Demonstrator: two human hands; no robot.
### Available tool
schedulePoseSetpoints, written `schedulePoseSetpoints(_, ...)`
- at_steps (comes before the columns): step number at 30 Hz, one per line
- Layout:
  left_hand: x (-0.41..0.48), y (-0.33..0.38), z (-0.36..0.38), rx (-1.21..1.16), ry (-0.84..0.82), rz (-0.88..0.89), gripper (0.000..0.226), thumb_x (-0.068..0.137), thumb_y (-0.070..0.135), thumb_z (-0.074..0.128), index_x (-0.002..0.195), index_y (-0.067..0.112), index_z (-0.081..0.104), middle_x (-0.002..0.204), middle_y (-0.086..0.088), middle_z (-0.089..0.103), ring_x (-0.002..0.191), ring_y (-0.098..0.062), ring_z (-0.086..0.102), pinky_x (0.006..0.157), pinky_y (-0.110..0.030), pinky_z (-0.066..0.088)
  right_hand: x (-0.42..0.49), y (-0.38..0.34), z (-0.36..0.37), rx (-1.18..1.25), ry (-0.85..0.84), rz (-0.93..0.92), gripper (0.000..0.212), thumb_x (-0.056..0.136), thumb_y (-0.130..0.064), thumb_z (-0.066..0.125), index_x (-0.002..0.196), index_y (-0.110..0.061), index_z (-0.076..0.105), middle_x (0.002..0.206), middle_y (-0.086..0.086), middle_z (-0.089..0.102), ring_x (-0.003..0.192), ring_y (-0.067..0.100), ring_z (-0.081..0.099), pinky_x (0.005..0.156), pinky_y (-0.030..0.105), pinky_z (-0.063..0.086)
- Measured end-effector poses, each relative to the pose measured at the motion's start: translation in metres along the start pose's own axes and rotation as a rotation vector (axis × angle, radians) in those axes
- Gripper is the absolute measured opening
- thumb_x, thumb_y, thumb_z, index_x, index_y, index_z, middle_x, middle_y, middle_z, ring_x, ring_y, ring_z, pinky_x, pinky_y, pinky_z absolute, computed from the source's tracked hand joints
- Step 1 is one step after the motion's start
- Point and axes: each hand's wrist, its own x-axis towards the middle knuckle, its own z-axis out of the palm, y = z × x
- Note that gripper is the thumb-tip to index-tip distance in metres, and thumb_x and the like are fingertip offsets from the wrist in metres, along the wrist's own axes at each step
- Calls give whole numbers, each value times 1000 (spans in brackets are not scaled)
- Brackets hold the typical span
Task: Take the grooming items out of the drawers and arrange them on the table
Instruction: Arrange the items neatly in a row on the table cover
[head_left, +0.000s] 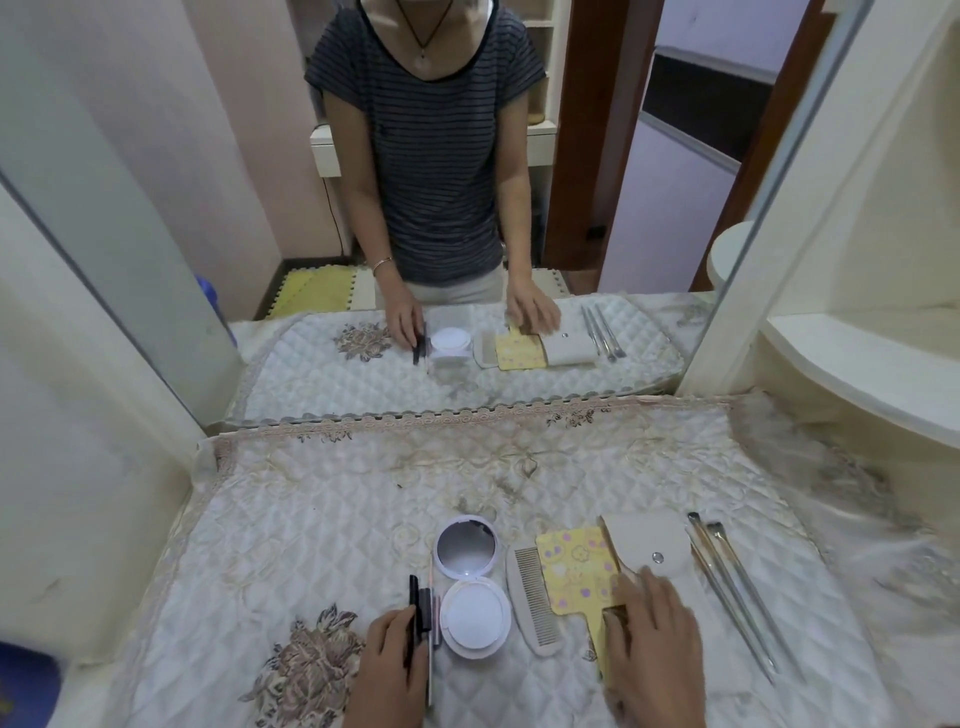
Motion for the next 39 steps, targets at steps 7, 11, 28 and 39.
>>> schedulePoseSetpoints(7,0,-1,0,30,-8,21,37,71,39,44,105,26,52,102,9,44,90,-11,49,76,-11,39,5,12,-1,-120,-181,85,53,83,-38,26,124,-26,57,137,3,53,126,28,50,95,51,44)
schedulePoseSetpoints(11,6,4,-6,81,31,80,36,74,43,43,104,27,54,105,10,46,86,-13,48,72,-21,43,12,10,-16,-50,-169,63,49,94,-40,16,140,-32,32,155,-6,21,144,16,14,113,39,21)
schedulePoseSetpoints(28,15,18,0,243,5,262,52,90,60,16,106,25,51,112,7,47,91,-12,48,60,-29,54,32,56,-38,-89,-179,306,50,96,-19,25,145,-28,16,156,-8,14,144,13,11,113,33,22)
schedulePoseSetpoints(39,13,11,4,225,-46,238,38,68,36,45,105,27,51,114,5,46,95,-16,46,68,-34,55,35,56,-39,-75,-146,311,46,96,-19,32,142,-24,30,153,-5,26,138,19,24,110,38,28)
